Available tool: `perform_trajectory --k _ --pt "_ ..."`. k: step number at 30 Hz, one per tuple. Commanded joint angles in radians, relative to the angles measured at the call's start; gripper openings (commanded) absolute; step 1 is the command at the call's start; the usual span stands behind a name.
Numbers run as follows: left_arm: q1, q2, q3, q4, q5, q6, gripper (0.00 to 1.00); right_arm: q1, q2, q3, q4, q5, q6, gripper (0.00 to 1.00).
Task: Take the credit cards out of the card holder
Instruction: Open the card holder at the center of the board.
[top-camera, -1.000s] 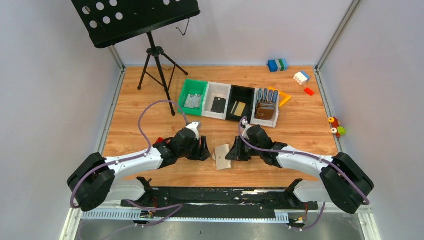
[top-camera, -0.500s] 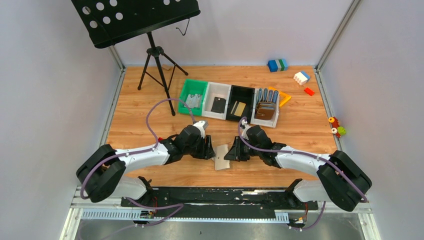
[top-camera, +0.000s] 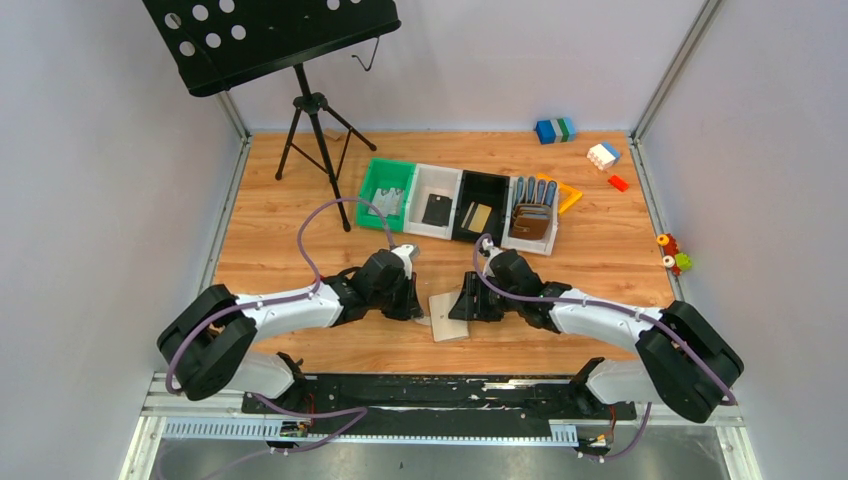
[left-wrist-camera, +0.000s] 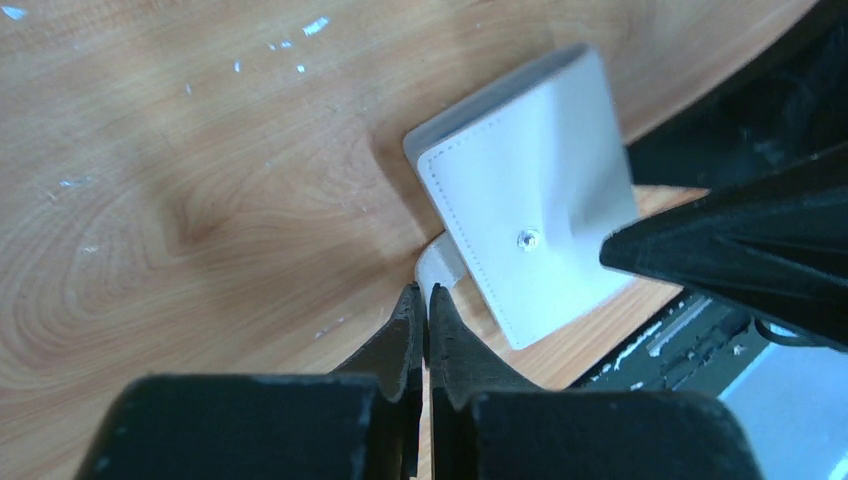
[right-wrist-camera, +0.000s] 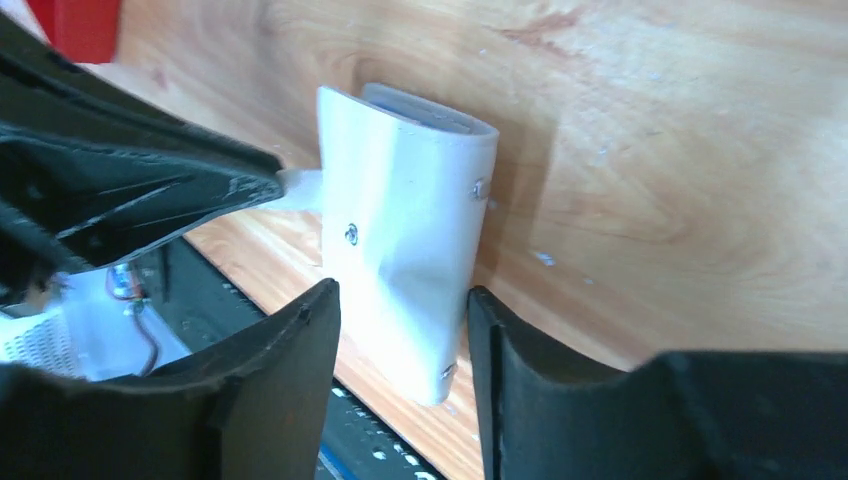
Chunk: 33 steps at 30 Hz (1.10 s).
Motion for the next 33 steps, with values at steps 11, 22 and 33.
perform_trajectory --k 11,22,33 --pt "0.005 -0.183 0.058 -0.058 0.107 -0.044 0.00 0.036 -0.152 0.120 -0.217 0.041 -0.180 1.00" --pt "0.012 -0.246 0.105 -0.078 0.122 -0.055 0.00 0.063 -0.081 0.176 -0.232 0.047 -0.181 0.81" --pt "0.020 -0.210 0.133 -0.189 0.050 0.018 0.00 0.052 -0.073 0.150 -0.214 0.052 -0.175 0.53"
